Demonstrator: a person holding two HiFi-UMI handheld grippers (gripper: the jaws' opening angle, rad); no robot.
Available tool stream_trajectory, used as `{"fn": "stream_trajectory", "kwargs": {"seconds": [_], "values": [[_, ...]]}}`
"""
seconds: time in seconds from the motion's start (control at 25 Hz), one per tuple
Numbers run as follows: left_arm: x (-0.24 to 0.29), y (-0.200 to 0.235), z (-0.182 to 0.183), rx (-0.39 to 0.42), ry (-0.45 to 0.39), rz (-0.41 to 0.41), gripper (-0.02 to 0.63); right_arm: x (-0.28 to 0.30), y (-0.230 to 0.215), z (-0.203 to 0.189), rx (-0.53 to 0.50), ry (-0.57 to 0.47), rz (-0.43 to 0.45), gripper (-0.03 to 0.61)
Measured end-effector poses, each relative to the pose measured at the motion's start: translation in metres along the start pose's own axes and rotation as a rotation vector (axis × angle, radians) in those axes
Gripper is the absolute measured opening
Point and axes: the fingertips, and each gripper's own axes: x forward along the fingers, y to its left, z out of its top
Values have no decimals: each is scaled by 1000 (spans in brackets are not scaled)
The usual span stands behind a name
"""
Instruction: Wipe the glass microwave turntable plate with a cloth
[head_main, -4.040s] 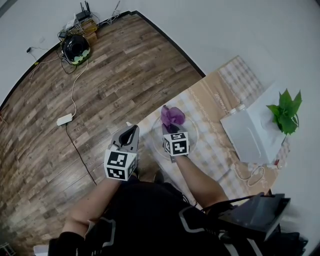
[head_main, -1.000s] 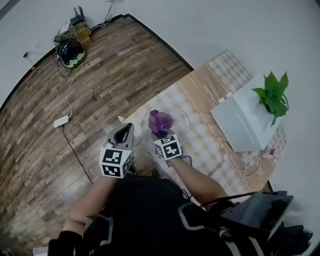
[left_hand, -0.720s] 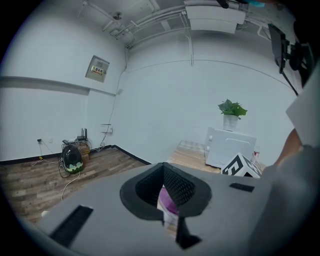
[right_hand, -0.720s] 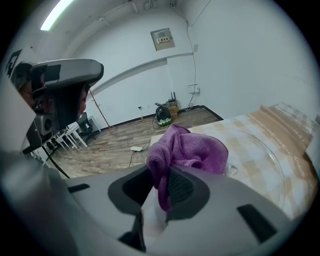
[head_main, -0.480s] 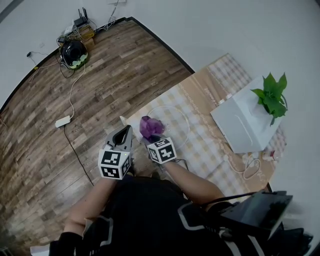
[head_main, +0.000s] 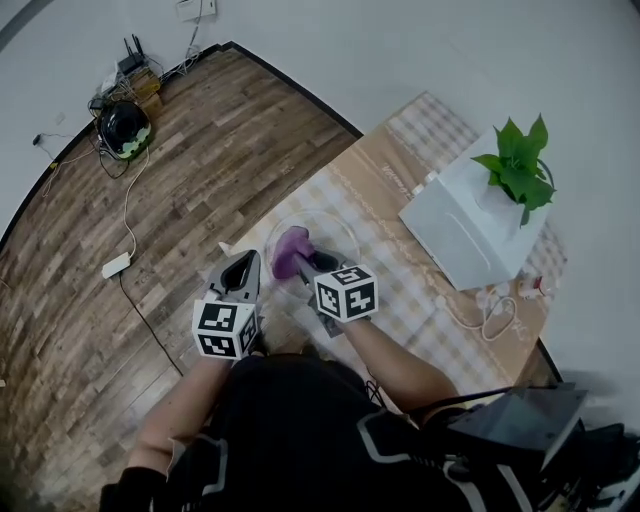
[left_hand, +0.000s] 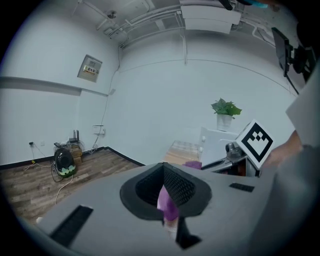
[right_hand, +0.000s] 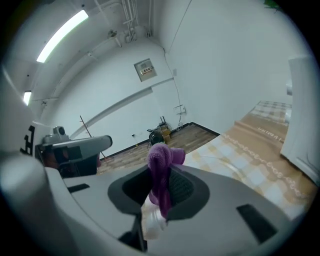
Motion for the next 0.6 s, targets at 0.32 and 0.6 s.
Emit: {"fn": "stream_trajectory", "kwargs": {"seconds": [0.32, 0.6], "values": [[26, -33, 7, 40, 12, -92, 6, -42, -80, 18, 28, -59, -152, 74], [40, -46, 2, 84, 31, -141, 6, -60, -148, 20, 14, -57, -305, 74]]}}
